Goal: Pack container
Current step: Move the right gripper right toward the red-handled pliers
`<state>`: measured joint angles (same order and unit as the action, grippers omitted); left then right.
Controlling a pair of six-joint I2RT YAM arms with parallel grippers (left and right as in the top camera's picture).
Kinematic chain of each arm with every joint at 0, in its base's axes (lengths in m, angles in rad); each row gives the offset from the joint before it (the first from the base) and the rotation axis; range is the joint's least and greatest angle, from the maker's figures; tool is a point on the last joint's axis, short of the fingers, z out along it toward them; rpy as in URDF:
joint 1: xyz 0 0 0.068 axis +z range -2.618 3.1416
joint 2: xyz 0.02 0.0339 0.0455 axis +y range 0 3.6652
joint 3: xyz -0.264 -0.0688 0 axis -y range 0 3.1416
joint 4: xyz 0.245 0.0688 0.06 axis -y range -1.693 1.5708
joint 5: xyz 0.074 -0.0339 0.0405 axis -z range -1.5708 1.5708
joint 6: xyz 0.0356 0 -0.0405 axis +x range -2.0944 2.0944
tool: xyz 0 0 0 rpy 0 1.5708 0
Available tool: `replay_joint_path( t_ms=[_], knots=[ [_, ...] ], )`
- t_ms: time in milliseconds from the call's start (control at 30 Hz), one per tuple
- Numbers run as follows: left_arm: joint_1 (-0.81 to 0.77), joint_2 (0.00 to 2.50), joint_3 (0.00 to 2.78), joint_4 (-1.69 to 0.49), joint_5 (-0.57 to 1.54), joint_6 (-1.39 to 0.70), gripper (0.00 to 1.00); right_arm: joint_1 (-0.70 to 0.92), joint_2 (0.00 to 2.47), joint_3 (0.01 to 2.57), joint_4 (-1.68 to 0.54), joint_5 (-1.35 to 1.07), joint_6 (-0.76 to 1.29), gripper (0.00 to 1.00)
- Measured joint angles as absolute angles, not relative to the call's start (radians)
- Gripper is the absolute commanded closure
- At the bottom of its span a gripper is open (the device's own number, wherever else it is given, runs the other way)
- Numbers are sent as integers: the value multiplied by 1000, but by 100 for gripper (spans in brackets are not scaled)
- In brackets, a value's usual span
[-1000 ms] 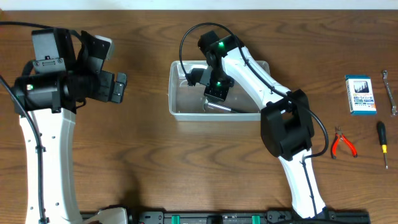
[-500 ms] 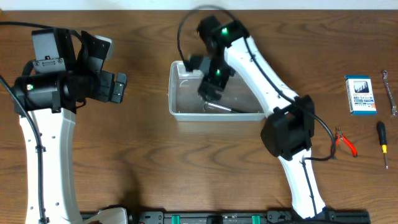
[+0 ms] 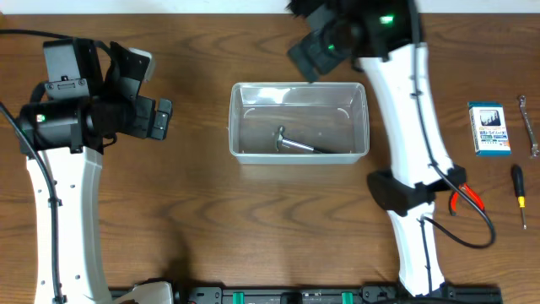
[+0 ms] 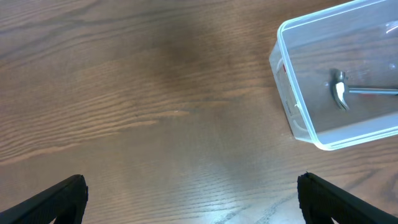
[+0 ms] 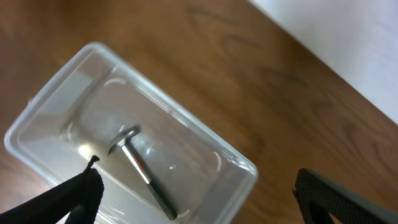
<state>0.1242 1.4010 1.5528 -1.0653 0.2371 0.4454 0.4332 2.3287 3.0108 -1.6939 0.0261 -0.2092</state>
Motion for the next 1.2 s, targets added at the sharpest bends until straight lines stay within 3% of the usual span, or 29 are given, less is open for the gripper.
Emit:
replay_joint_path(
  t_ms=[233,633,833,1000,1200],
  knots=[
    [124,1401,1553,-1066,237,445,1,374,2114,2869,-1693,68,-60,1],
    [124,1401,1552,-1066,237,445,1,159,1474,1986,-1686,83,80,1],
    [124,1401,1552,-1065,237,445,2,41,1227,1722,-1678,96,145,1],
    [124,1401,1552,-1065,238,445,2,-76,1095,1496,-1562,109,159,1],
    [124,1401,1552,-1065,237,445,2,-210,1140,1317,-1394,32,88,1]
  ],
)
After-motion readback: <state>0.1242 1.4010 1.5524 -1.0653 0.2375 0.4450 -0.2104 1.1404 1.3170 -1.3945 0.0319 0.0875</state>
